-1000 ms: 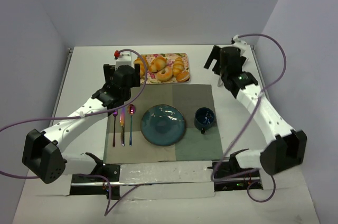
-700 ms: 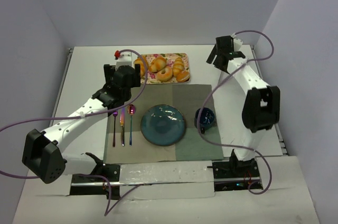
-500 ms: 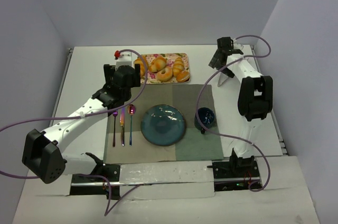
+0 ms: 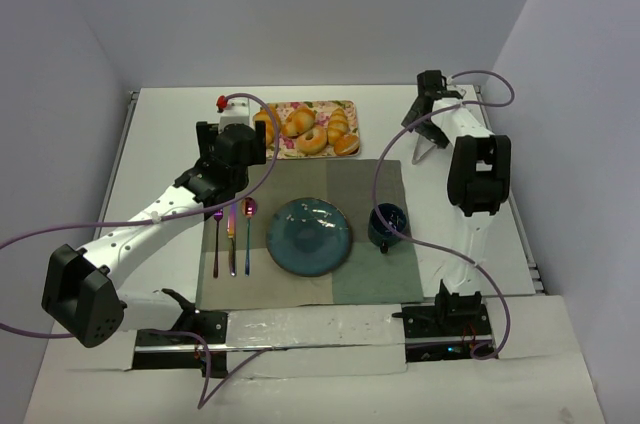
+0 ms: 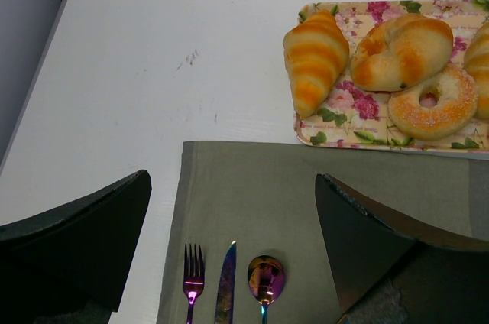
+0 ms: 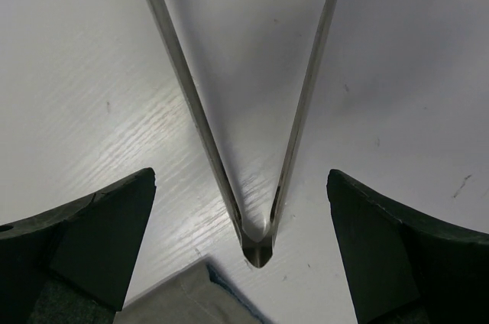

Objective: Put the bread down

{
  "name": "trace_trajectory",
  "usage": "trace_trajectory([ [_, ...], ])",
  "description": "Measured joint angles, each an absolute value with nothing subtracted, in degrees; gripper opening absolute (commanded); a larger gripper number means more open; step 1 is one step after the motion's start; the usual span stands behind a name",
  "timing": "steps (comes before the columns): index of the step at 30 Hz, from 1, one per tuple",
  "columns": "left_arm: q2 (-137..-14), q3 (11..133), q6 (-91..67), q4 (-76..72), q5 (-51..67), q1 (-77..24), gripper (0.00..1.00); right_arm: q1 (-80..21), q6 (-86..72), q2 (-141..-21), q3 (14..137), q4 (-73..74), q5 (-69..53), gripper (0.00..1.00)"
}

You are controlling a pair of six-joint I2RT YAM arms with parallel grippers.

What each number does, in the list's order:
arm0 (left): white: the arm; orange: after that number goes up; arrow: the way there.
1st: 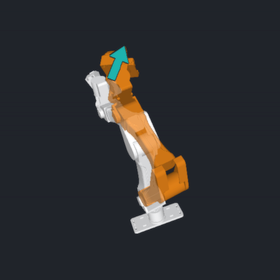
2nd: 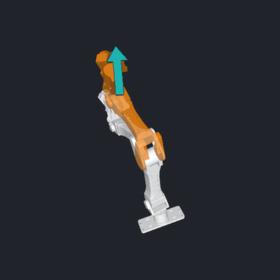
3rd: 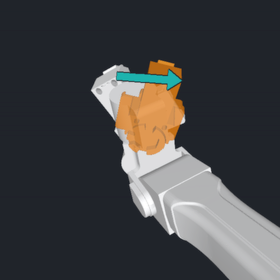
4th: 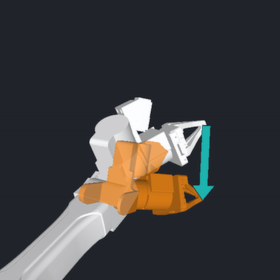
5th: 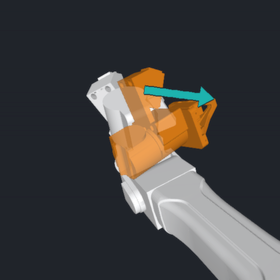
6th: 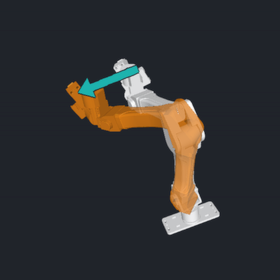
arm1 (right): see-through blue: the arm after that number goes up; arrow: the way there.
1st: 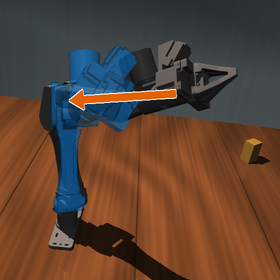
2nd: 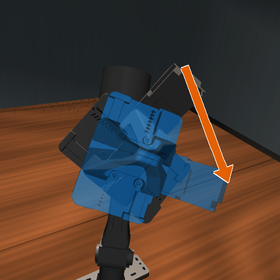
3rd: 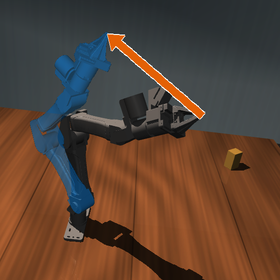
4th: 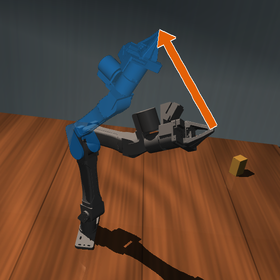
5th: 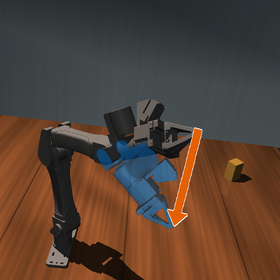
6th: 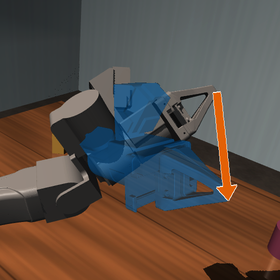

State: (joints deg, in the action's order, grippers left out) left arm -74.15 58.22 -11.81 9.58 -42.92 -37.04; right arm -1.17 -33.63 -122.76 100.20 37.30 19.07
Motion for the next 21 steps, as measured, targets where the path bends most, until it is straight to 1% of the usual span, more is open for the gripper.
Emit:
trace_trajectory([
  [14,-74.17,58.22,-11.81,9.61,-42.89,-37.04,0.99,1.78,-33.63,-127.83,102.00,37.78,17.23,0.99],
  [21,-74.17,58.22,-11.81,9.61,-42.89,-37.04,0.99,2.42,-33.36,-128.86,104.36,38.63,15.33,0.96],
])
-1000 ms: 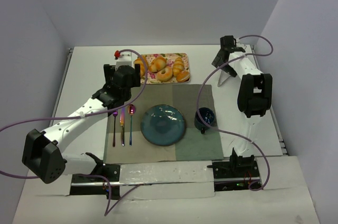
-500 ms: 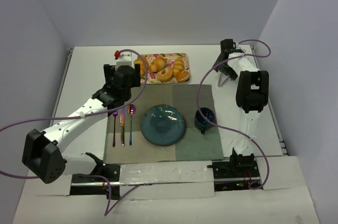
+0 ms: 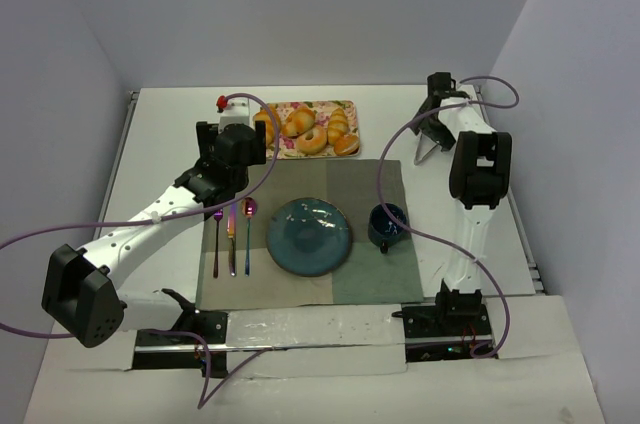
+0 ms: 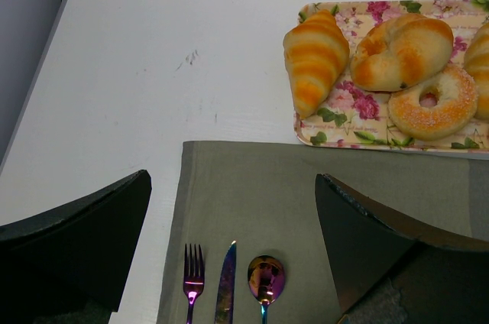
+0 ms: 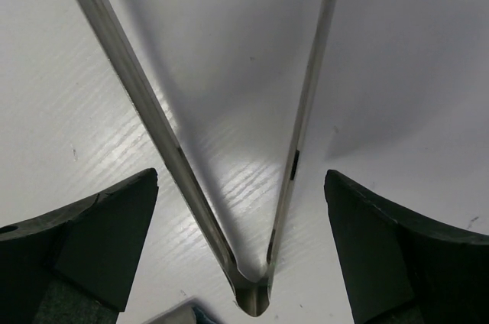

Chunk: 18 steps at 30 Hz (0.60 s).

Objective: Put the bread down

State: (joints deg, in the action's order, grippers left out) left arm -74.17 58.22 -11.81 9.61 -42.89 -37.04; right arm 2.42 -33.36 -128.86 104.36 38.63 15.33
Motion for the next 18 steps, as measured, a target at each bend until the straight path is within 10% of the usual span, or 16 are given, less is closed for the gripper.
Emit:
trace_trajectory([
  [18,-74.17,58.22,-11.81,9.61,-42.89,-37.04,0.99,2.52,-31.64,-131.98,107.59,40.12,11.97,0.73],
])
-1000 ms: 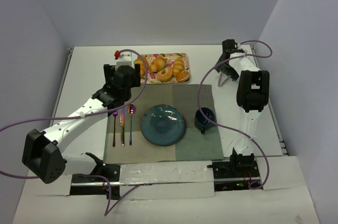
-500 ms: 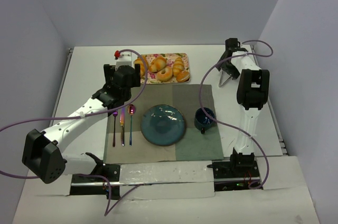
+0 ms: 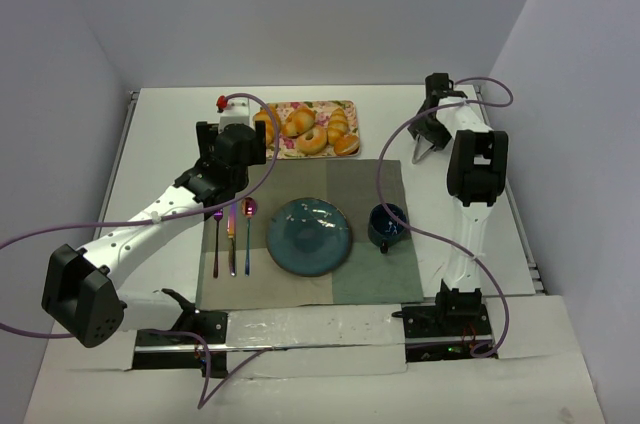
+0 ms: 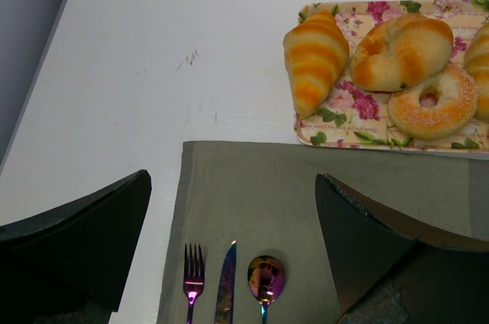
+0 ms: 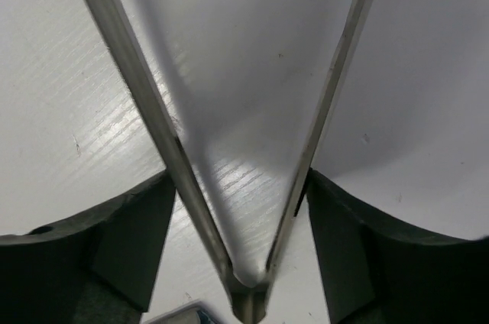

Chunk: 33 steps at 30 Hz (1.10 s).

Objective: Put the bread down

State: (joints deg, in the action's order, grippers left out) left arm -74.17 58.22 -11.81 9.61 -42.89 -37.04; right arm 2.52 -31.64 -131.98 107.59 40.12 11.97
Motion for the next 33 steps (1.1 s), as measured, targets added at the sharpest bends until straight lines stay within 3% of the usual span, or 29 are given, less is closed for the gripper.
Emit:
trace_trajectory([
  [5,-74.15,58.22,-11.79,9.61,-42.89,-37.04,0.99,2.59,-31.40,-131.98,107.57,39.97,10.92,0.50],
  [8,-74.15,58.22,-11.81,9.58,-42.89,-37.04,0.99,2.59,-31.18,-131.98,107.33,39.51,10.59,0.42],
  [21,-74.17,58.22,-11.81,9.61,-42.89,-37.04,0.99,1.85,-31.03,-127.61,101.51,37.08,10.92,0.39],
  [33,-74.17,58.22,-11.81,9.61,-42.89,-37.04,0.99,-0.16,-30.52,-107.04,98.30,36.97,11.35,0.40],
])
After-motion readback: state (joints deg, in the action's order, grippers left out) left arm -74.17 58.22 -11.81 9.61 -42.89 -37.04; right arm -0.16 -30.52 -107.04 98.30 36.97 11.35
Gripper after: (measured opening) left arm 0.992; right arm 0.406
